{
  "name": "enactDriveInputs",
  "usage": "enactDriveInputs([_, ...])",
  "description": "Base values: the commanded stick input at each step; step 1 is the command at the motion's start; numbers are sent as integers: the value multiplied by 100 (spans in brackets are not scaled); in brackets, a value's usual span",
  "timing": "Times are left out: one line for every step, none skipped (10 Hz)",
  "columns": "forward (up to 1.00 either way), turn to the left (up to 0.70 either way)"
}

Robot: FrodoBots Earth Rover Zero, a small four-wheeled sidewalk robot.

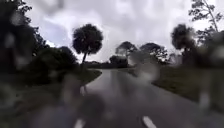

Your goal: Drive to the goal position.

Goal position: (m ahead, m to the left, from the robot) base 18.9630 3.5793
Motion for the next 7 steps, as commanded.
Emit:
enactDriveInputs([70,0])
enactDriveInputs([70,0])
enactDriveInputs([70,0])
enactDriveInputs([70,-6])
enactDriveInputs([70,-12])
enactDriveInputs([70,-18])
enactDriveInputs([70,-23])
